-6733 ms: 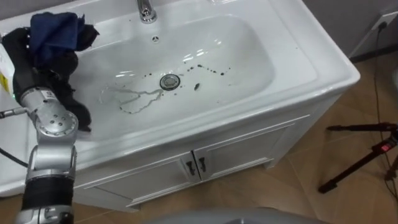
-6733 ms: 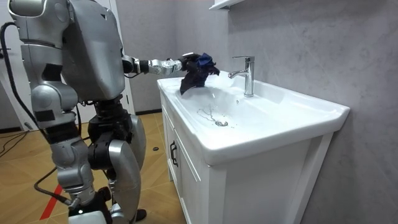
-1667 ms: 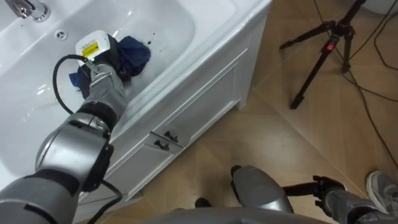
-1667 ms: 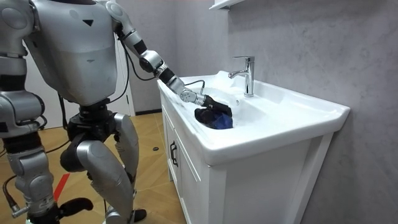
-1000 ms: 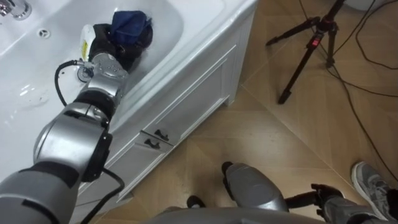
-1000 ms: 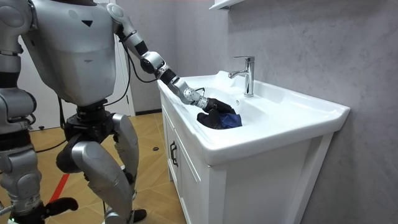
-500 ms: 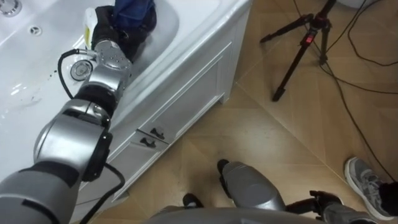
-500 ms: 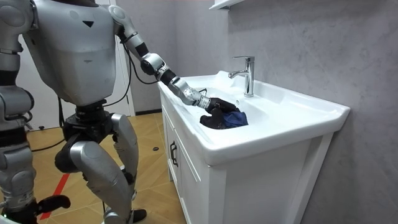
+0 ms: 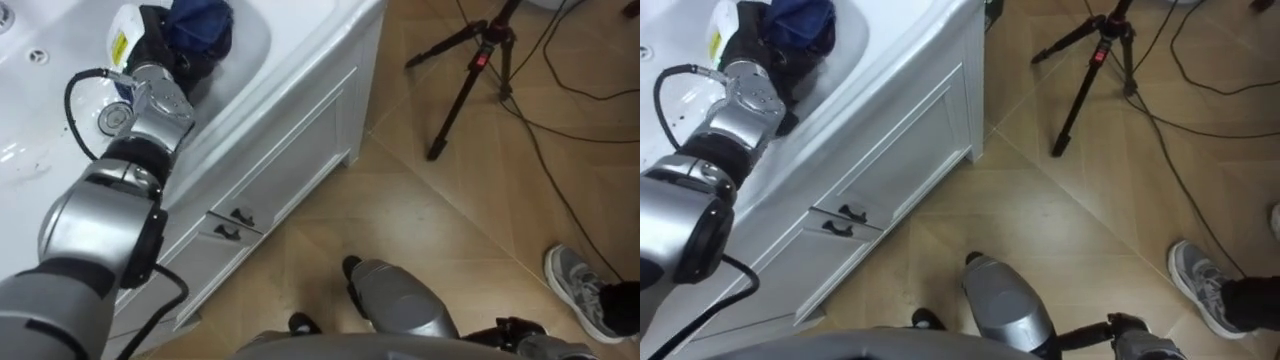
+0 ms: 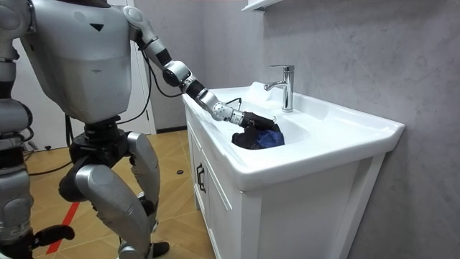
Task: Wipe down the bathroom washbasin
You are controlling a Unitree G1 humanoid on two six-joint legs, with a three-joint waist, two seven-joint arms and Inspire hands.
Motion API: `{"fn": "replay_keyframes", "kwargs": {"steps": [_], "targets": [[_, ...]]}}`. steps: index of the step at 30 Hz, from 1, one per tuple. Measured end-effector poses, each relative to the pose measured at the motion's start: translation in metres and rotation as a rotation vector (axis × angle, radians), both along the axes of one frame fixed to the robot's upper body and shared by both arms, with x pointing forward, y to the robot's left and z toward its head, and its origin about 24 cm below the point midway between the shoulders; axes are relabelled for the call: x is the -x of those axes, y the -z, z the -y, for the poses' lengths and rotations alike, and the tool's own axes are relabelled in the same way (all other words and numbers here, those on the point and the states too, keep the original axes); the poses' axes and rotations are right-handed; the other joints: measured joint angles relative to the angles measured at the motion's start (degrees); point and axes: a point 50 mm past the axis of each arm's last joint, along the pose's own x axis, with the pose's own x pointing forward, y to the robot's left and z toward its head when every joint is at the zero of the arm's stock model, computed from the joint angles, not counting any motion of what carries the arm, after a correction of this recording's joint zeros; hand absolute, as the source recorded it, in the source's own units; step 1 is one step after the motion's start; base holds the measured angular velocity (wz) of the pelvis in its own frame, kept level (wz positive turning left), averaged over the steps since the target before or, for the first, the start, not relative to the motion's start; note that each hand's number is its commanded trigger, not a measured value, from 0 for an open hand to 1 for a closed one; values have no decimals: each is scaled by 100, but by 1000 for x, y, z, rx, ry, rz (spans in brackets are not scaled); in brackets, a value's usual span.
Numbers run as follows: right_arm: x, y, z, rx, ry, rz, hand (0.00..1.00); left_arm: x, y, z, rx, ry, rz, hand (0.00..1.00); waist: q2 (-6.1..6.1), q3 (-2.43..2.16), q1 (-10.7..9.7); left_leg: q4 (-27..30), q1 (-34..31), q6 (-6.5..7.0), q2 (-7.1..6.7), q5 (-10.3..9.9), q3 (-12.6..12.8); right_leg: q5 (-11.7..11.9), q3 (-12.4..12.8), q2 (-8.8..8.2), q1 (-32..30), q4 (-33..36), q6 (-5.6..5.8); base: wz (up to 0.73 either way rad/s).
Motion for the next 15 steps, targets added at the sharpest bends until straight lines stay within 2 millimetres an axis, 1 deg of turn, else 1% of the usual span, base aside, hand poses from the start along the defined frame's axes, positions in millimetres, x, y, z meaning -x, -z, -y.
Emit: {"fn": "replay_keyframes", "kwargs": {"steps": [2,5,6,7,9,10,11,12,13,14,15], "targets": [[1,0,1,-1,29,4,0,9,9,-15,-14,-37,-59,100,6,-5,100,-69,109,-30,1,-29,53,-13,10,18,0,73,-36,-23],[6,0,3,-1,60,4,0,19,18,-27,-35,-73,-130,100,14,-11,213,-106,193,-59,5,-41,108,-34,26,40,25,154,-75,-13],[6,-1,4,0,63,4,0,21,19,-28,-31,-80,-137,100,22,-17,253,-106,193,-68,11,-48,114,-40,24,43,21,161,-81,-3],[7,-1,6,2,77,7,0,26,24,-32,-24,-97,-153,100,52,-37,312,-96,195,-75,24,-49,119,-40,25,57,21,156,-91,-3],[7,-1,6,3,82,8,0,35,30,-41,-33,-121,-175,100,73,-58,360,-95,197,-85,39,-48,105,-39,22,52,26,153,-114,0],[7,-1,6,3,84,12,0,41,34,-48,-43,-135,-191,100,85,-67,409,-95,200,-99,42,-39,58,-36,22,57,37,147,-127,0],[8,-1,6,4,85,13,0,48,38,-53,-42,-154,-206,100,87,-69,472,-104,245,-115,43,-29,30,-42,22,65,75,144,-142,0],[8,-1,7,4,86,12,0,51,41,-56,-44,-161,-216,100,85,-70,485,-105,274,-125,44,-22,24,-51,13,62,107,144,-153,0],[9,-1,7,5,92,11,0,60,46,-61,-45,-178,-236,100,86,-114,519,-102,297,-133,43,-16,22,-75,3,59,129,157,-165,0],[10,-1,7,5,98,13,0,63,49,-64,-42,-189,-243,100,88,-131,555,-102,308,-138,44,-12,22,-78,3,61,139,155,-169,0],[10,-1,8,10,111,15,0,69,53,-67,-43,-202,-258,100,87,-133,624,-104,355,-142,46,-9,20,-85,-6,61,194,144,-173,7]]}}
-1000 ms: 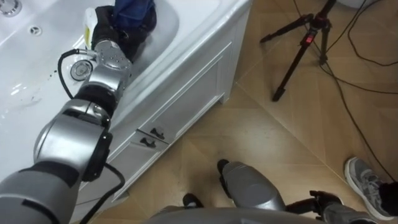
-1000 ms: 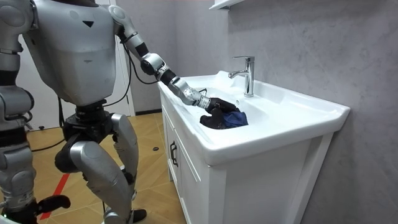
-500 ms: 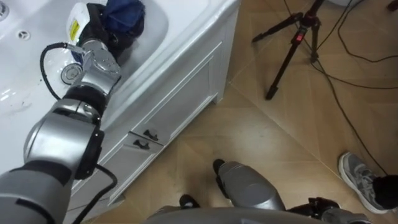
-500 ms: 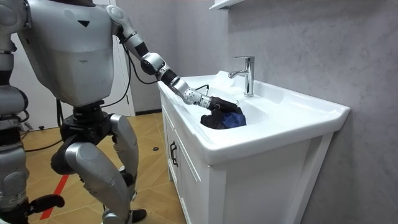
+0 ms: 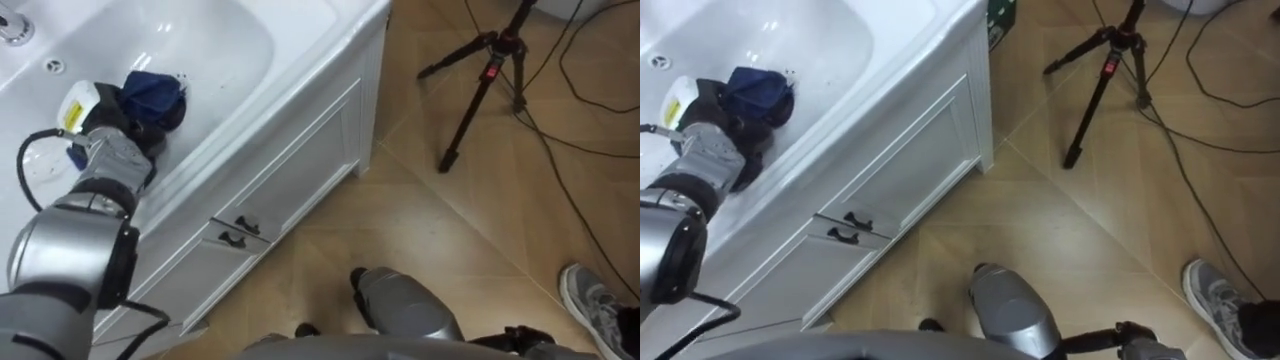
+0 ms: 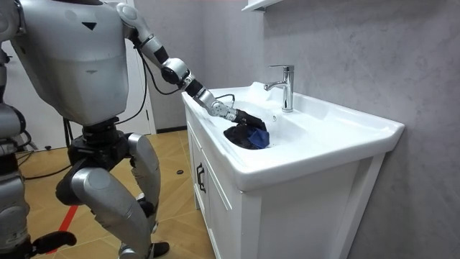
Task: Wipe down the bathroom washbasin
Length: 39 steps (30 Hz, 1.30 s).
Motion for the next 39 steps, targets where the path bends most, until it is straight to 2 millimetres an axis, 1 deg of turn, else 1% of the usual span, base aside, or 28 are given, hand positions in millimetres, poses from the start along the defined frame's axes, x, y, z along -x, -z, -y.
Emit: {"fn": "replay_keyframes", "kwargs": {"steps": [2,4,5,6,7,8,11,12,16,17,21,23,24,27,28,30,31,32,34,39], "targets": [[3,0,1,17,9,-6,0,10,7,-3,5,-22,-20,100,1,-48,66,-2,50,-2,2,2,2,-47,-74,-4,77,-8,3,16],[7,0,1,17,13,-16,0,18,13,-6,10,-39,-37,100,-18,-58,177,-13,167,-2,15,2,2,-50,-68,0,197,-45,2,3],[12,1,1,17,18,-27,0,24,17,-8,19,-53,-52,100,-12,-77,190,-25,222,-3,36,2,-7,-51,-108,-4,293,-123,18,4],[15,1,1,17,15,-35,0,27,19,-9,25,-63,-60,100,-34,-91,204,-30,239,-3,40,2,-7,-57,-120,-7,317,-139,28,10],[20,1,2,21,0,-50,0,33,23,-10,31,-74,-74,100,-10,-156,237,-31,257,-3,53,2,-14,-45,-137,-14,367,-196,43,4],[24,1,2,22,2,-59,0,35,24,-11,35,-77,-85,100,-12,-167,284,-31,310,-3,57,1,-14,-38,-142,-21,431,-224,46,0],[31,2,2,20,8,-77,0,40,29,-11,44,-74,-108,100,-13,-167,327,-117,465,-3,50,2,-45,-36,-178,-31,591,-294,62,4],[31,2,2,19,9,-77,0,41,29,-11,43,-74,-110,100,-18,-156,340,-140,513,-3,46,2,-49,-38,-178,-31,626,-302,64,0],[34,1,4,31,6,-84,0,53,37,-11,35,-72,-130,100,-26,-160,371,-399,777,-7,4,0,-48,-56,-110,23,814,-318,79,-9],[35,1,5,34,5,-89,0,57,40,-11,36,-77,-135,100,-24,-169,375,-461,841,-11,0,1,-47,-58,-117,27,857,-326,58,0],[35,1,5,35,0,-92,0,65,43,-12,-9,-41,-157,100,-20,-176,418,-591,1027,-47,4,23,-52,-74,-141,24,1012,-361,-13,1],[35,1,5,36,-7,-98,0,69,46,-12,-22,-22,-172,100,19,-197,438,-669,1153,-66,24,34,-139,-64,-197,62,1181,-503,-40,9],[35,1,5,38,-13,-101,0,69,46,-11,-23,-20,-175,100,28,-195,442,-686,1184,-68,26,35,-180,-61,-214,75,1227,-537,-45,9],[33,0,8,56,-51,-111,0,77,50,-12,-31,-14,-199,100,112,-219,482,-772,1338,-70,47,37,-203,-53,-228,95,1407,-685,-59,1],[34,0,9,57,-38,-107,0,78,51,-12,-28,-14,-202,100,140,-237,495,-772,1375,-72,49,39,-207,-54,-237,93,1454,-720,-60,0],[36,0,9,57,-27,-110,0,82,52,-13,-28,-10,-208,100,181,-239,532,-770,1458,-72,55,41,-208,-55,-239,95,1524,-804,-63,-3],[38,-1,10,59,-27,-112,0,84,53,-13,-30,-8,-205,100,194,-238,594,-776,1494,-72,54,41,-234,-60,-239,93,1549,-814,-64,0],[39,-1,10,61,-31,-116,0,86,53,-13,-33,-4,-201,100,204,-236,611,-780,1515,-72,51,41,-331,-65,-272,85,1618,-841,-68,0],[42,-1,11,62,-19,-118,0,88,54,-12,-39,6,-201,100,212,-232,615,-788,1577,-71,55,42,-397,-69,-294,87,1701,-903,-73,8],[45,-2,13,62,-14,-117,0,95,58,-12,-41,11,-220,100,223,-222,611,-801,1738,-72,83,41,-413,-97,-286,101,1914,-989,-102,0]]}}
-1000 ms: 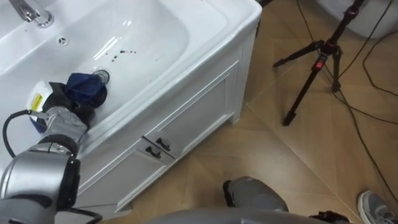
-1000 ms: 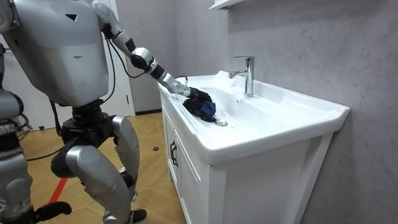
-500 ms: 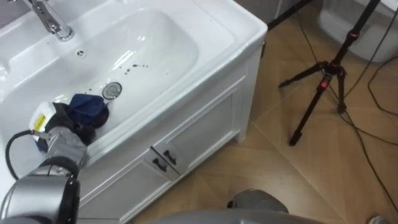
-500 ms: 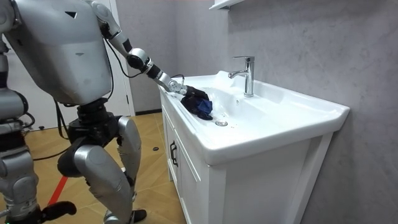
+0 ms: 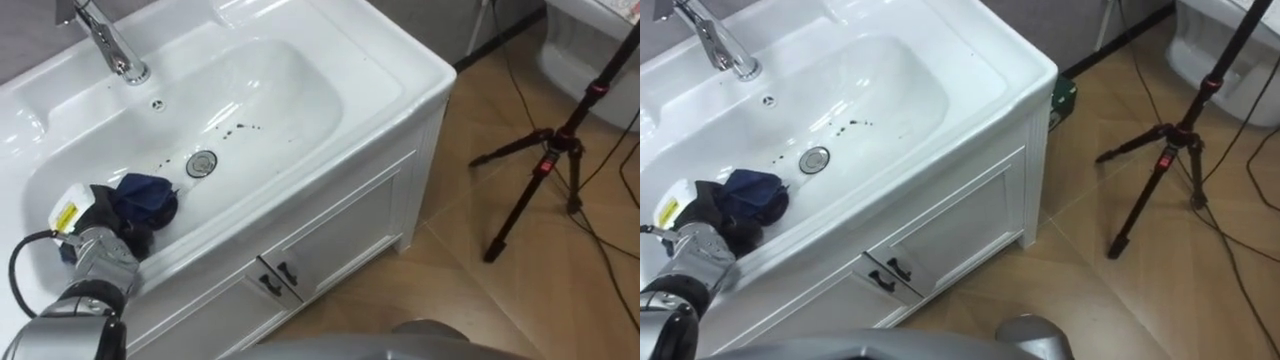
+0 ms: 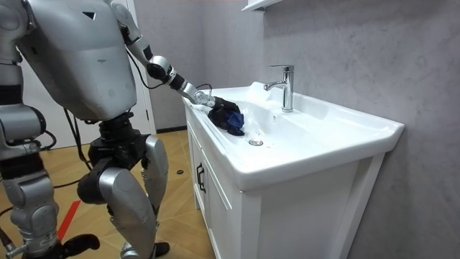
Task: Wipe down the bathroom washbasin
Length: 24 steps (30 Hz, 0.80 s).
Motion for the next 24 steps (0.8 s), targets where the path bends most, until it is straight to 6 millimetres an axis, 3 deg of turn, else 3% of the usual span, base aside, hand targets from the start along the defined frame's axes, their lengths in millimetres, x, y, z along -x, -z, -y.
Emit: {"fn": "replay_keyframes", "kwargs": {"steps": [5,13,21,24], "targets": [[2,0,0,-8,6,13,0,1,-2,2,0,36,40,100,-5,4,-3,3,3,0,14,0,-251,-26,-90,-23,59,-27,-39,10],[3,0,0,-19,17,18,0,-2,-7,3,3,60,76,100,-71,43,-2,12,-22,0,12,-1,-387,-105,-221,-57,95,-14,-68,10],[-1,1,-4,-45,-52,5,0,-9,-8,8,80,-16,135,100,-113,61,17,66,-113,-1,5,-1,-376,-162,-305,-97,40,21,-84,6],[-11,2,-7,-52,-82,16,0,-24,-14,10,131,-67,189,100,-160,71,81,156,-332,0,-31,-2,-381,-191,-289,-131,-240,208,-79,2]]}}
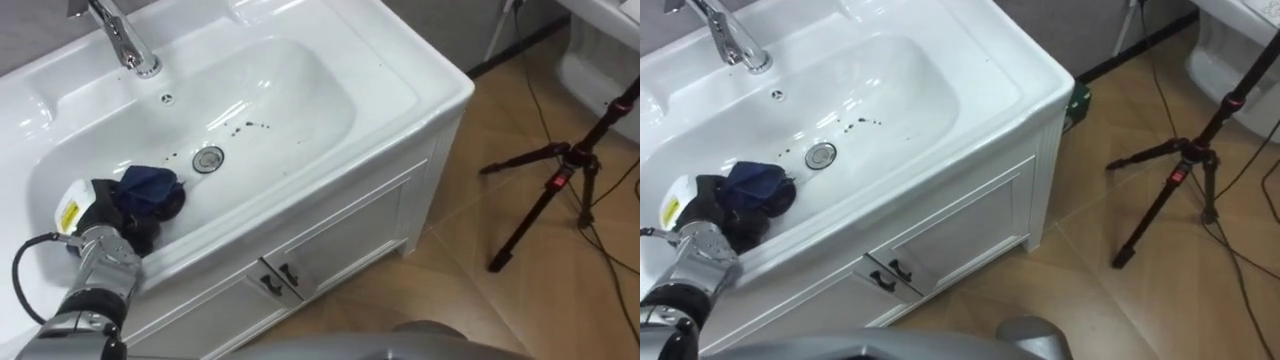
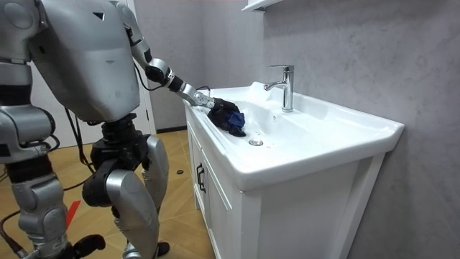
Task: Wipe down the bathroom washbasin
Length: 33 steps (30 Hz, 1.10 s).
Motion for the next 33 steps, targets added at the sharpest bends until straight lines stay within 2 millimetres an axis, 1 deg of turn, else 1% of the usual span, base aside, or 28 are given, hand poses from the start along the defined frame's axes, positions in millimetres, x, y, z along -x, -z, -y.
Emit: {"fn": "replay_keyframes", "kwargs": {"steps": [3,4,5,6,7,8,9,10,11,12,14,16,17,19,20,22,24,25,26,27,28,30,31,33], "targets": [[-16,-1,-1,22,-46,31,0,-20,-8,1,63,-72,55,100,-55,13,87,101,-309,0,-19,0,9,5,8,-27,-295,135,7,1],[-25,-1,-2,38,-70,53,0,-28,-13,1,84,-105,83,100,-87,3,78,168,-473,0,-34,0,1,6,-2,-45,-460,202,13,5],[-30,-1,-5,51,-83,69,0,-39,-20,2,103,-131,114,100,-133,27,90,230,-606,0,-35,1,24,25,-6,-54,-589,251,21,3],[-34,-1,-6,54,-93,81,0,-44,-23,2,110,-144,125,100,-166,48,110,242,-653,0,-38,1,50,24,6,-55,-659,301,21,0],[-43,-1,-11,56,-113,111,0,-50,-28,1,121,-170,147,100,-223,59,113,274,-768,0,-37,1,128,28,13,-60,-790,363,18,0],[-48,-1,-15,55,-122,126,0,-58,-33,2,126,-183,161,100,-269,63,69,341,-906,0,-37,1,128,44,10,-63,-894,391,30,8],[-49,-1,-17,54,-130,131,0,-60,-35,3,125,-188,165,100,-295,78,65,384,-954,1,-36,1,129,54,17,-62,-916,391,35,8],[-51,0,-21,49,-130,140,0,-65,-39,4,128,-197,177,100,-354,98,60,440,-1029,1,-31,1,129,71,18,-65,-983,414,30,0],[-52,1,-26,43,-146,142,0,-70,-44,3,130,-206,195,100,-403,104,57,534,-1167,1,-19,0,137,101,15,-70,-1073,415,31,-4],[-53,2,-27,40,-163,143,0,-74,-48,3,132,-208,210,100,-427,114,53,595,-1255,2,-14,-1,135,127,15,-72,-1134,414,34,0],[-56,2,-31,35,-210,143,0,-87,-63,1,128,-209,267,100,-490,150,37,725,-1602,2,8,0,133,231,10,-71,-1421,415,48,2],[-55,3,-34,31,-227,137,0,-94,-73,-3,128,-231,313,100,-536,177,-58,872,-1814,7,41,-4,133,287,-23,-71,-1559,415,60,8],[-55,4,-37,32,-234,135,0,-97,-79,-6,119,-240,334,100,-597,215,-101,949,-1905,7,54,-4,134,317,-28,-67,-1617,420,58,4],[-54,4,-39,36,-221,135,0,-102,-87,-8,112,-255,370,100,-653,236,-127,1065,-2059,10,63,-5,135,348,-20,-67,-1754,461,62,-4],[-54,5,-39,45,-219,133,0,-104,-92,-8,108,-262,390,100,-677,245,-173,1120,-2168,16,62,-9,140,357,11,-60,-1865,502,77,0],[-54,4,-40,57,-213,134,0,-105,-96,-11,104,-284,410,100,-683,248,-244,1174,-2304,17,70,-9,151,409,54,-42,-1984,506,120,-5],[-54,5,-41,65,-211,133,0,-105,-97,-13,107,-302,421,100,-682,248,-268,1200,-2378,23,70,-12,173,461,91,-36,-2076,506,154,-15],[-54,5,-42,68,-201,127,0,-105,-98,-14,116,-316,428,100,-684,250,-303,1208,-2413,38,57,-20,173,474,92,-49,-2130,540,176,-8],[-53,5,-44,68,-195,121,0,-105,-98,-15,116,-327,435,100,-692,254,-337,1266,-2462,89,47,-51,182,472,96,-59,-2201,624,180,-6],[-53,6,-45,68,-196,121,0,-105,-99,-15,118,-333,438,100,-694,255,-364,1297,-2491,93,42,-53,187,472,105,-64,-2232,651,184,-7],[-53,6,-46,63,-183,124,0,-104,-99,-16,122,-342,442,100,-697,256,-406,1331,-2524,119,28,-68,212,453,133,-72,-2293,714,213,-12],[-53,6,-47,55,-154,129,0,-104,-99,-16,127,-347,443,100,-696,257,-418,1449,-2608,147,39,-90,269,454,146,-81,-2385,790,214,-14],[-53,6,-48,52,-131,133,0,-104,-99,-16,128,-347,443,100,-682,251,-429,1509,-2668,166,35,-101,286,457,150,-92,-2443,840,224,-6],[-54,6,-48,50,-113,141,0,-105,-99,-16,132,-349,442,100,-657,265,-499,1599,-2720,193,42,-125,303,477,179,-90,-2491,889,251,-4]]}}
